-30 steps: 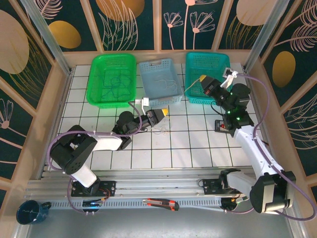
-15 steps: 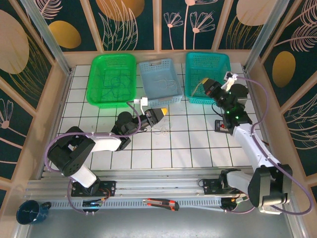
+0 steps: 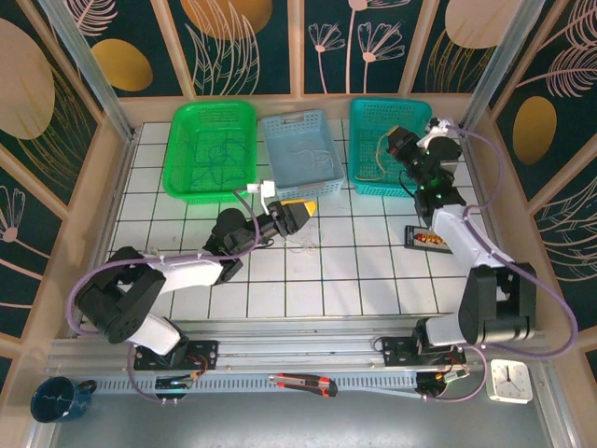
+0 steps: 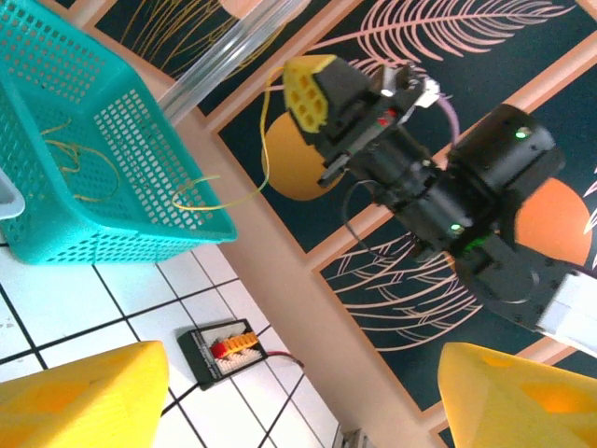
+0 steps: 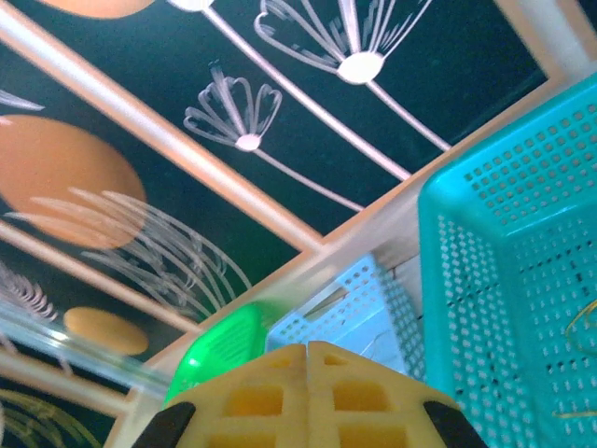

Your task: Untangle the cables

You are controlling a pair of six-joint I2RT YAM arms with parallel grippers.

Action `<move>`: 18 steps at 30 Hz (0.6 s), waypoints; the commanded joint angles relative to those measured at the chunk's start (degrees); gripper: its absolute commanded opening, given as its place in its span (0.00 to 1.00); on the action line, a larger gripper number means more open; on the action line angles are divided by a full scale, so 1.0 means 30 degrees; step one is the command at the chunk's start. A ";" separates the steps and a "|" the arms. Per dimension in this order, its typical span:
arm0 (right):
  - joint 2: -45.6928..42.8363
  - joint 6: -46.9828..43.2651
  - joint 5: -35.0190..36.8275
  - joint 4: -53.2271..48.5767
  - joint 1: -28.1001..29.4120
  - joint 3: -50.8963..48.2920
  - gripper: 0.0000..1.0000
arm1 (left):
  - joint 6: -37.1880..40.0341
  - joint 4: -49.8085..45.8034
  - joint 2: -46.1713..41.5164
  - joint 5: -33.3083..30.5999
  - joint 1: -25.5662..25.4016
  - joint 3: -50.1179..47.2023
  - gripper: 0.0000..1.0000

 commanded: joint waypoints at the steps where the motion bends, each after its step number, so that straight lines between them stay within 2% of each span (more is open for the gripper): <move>1: 0.1338 -0.0787 0.1854 0.1681 -0.0136 0.1254 0.00 | 0.0757 -0.0615 -0.1080 -0.0474 -0.0008 -0.0218 0.79; 8: 0.5012 -0.2048 0.3330 0.0587 -0.0266 0.3973 0.00 | 0.1384 -0.2020 -0.2820 -0.1305 -0.0014 -0.0900 0.85; 9: 0.5577 -0.2310 0.3352 0.0100 -0.0270 0.4497 0.08 | 0.1444 -0.2197 -0.2979 -0.1413 -0.0012 -0.0958 0.86; 11: 0.6655 -0.2829 0.3076 -0.1207 -0.0331 0.5646 0.42 | 0.1584 -0.2471 -0.3321 -0.1638 -0.0017 -0.1105 0.89; 12: 0.6961 -0.2974 0.3033 -0.1790 -0.0363 0.5959 0.50 | 0.1637 -0.2608 -0.3456 -0.1764 -0.0002 -0.1137 0.91; 14: 0.7040 -0.3102 0.2823 -0.2046 -0.0392 0.5851 0.60 | 0.1733 -0.2937 -0.3710 -0.1994 -0.0012 -0.1168 0.95; 18: 0.5754 -0.2791 0.2128 -0.1366 -0.0374 0.4328 0.66 | 0.1980 -0.3496 -0.3990 -0.2335 -0.0011 -0.1226 0.99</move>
